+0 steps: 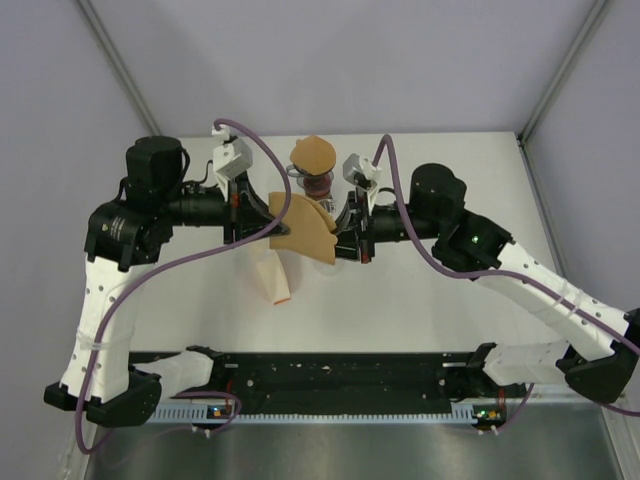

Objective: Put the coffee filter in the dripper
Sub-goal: Adjust the coffee filter.

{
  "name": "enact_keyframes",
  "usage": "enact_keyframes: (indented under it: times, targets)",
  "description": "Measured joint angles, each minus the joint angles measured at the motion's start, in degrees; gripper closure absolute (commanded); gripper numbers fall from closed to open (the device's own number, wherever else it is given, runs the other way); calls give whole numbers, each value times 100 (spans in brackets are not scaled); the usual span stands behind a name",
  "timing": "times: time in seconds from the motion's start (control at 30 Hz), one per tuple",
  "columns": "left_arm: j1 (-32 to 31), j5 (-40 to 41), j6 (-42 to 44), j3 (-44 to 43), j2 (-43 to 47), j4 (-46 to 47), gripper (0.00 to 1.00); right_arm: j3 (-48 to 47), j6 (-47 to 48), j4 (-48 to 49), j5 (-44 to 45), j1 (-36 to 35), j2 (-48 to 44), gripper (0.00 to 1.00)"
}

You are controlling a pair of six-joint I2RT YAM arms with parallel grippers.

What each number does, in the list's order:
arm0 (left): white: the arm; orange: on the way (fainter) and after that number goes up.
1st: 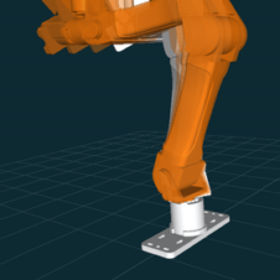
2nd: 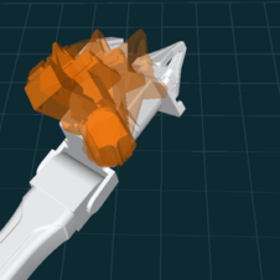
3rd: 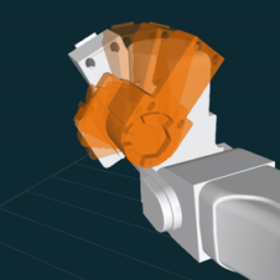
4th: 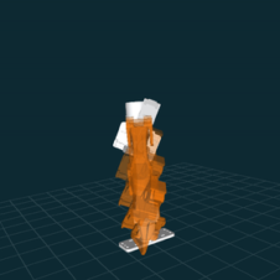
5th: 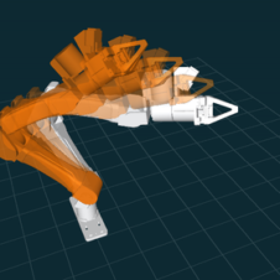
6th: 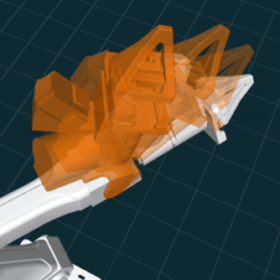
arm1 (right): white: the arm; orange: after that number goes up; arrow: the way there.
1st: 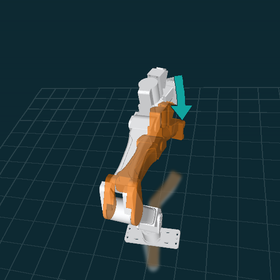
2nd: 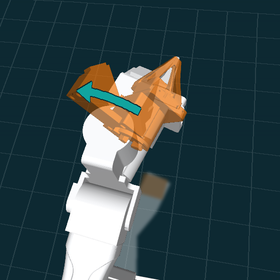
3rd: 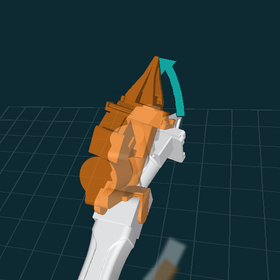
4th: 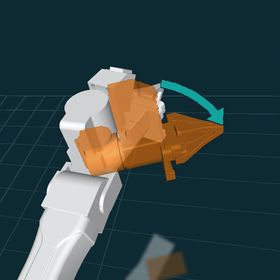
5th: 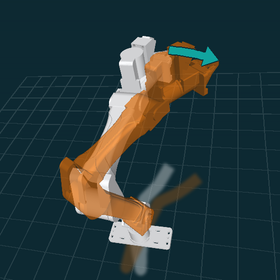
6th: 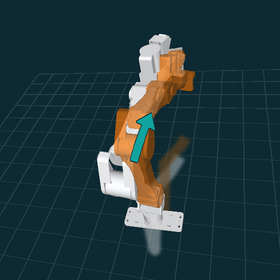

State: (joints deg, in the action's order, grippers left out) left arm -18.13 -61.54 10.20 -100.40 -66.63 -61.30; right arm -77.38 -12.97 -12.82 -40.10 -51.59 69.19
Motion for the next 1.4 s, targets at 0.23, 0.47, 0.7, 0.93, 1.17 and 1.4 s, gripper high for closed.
enact_keyframes:
  times: [0.23, 0.47, 0.7, 0.93, 1.17, 1.4]
  targets:
    - [-4, 455, -413, 101, -28, 350, 100, -39, -402, -50, 555, -9, 0, 100]
    - [-13, 708, -918, 479, -151, 647, 100, 365, -1403, -55, 1108, 264, -153, 100]
    - [-214, 518, -1366, 920, -562, 728, 94, 1729, -2610, 743, 1093, 616, -702, 100]
    - [-474, 551, -1285, 1246, -664, 702, 72, 2450, -3217, 1054, 999, 675, -1073, 100]
    - [-474, 719, -1097, 1246, -708, 654, 62, 2844, -3648, 1517, 745, 883, -1086, 100]
    - [-474, 817, -1043, 1281, -765, 640, 69, 3215, -4129, 1950, 516, 1097, -1084, 100]
